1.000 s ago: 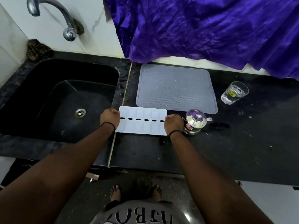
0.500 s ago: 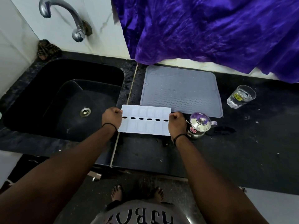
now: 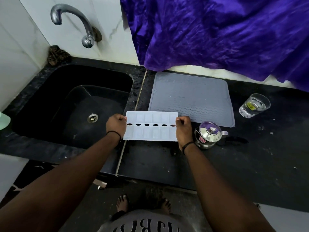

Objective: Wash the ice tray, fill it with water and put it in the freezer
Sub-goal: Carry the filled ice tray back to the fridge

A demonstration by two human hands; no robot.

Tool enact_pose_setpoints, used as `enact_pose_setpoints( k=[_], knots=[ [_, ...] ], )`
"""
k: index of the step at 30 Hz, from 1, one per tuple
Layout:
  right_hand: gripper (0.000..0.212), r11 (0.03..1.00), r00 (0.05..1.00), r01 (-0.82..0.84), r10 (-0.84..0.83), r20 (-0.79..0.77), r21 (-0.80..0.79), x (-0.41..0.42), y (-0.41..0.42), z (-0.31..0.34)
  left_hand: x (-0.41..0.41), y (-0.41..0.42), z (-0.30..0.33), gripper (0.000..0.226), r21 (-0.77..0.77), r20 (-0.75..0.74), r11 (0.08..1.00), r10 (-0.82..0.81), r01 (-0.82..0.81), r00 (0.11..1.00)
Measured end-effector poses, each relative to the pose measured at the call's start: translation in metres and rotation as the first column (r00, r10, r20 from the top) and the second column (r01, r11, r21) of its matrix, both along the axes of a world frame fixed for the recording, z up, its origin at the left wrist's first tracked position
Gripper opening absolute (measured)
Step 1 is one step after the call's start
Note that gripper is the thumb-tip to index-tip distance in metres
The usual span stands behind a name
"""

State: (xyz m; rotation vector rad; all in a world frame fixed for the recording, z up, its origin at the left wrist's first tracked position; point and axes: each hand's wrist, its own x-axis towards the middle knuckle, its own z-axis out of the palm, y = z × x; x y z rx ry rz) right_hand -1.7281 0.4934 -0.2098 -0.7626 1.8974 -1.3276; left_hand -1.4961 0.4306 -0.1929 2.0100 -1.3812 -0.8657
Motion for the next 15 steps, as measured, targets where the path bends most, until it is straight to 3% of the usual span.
enact_pose_setpoints(
  k=[5,10,15],
  knots=[
    [0.010,0.999,0.995,0.035,-0.035,0.092,0.000,0.001,-0.006,0.001,0.000,0.001,-0.001,0.014,-0.003,-0.008,1.000,0.021,-0.021,1.000],
    [0.024,1.000,0.979,-0.012,0.017,0.202,-0.024,0.003,-0.009,0.002,0.001,0.000,0.000,0.013,0.000,-0.091,0.999,0.051,-0.051,0.995],
    [0.024,0.999,0.975,-0.026,0.032,0.222,-0.030,0.005,-0.012,0.001,0.005,-0.001,0.001,0.013,-0.004,-0.109,0.998,0.056,-0.057,0.992]
  ],
)
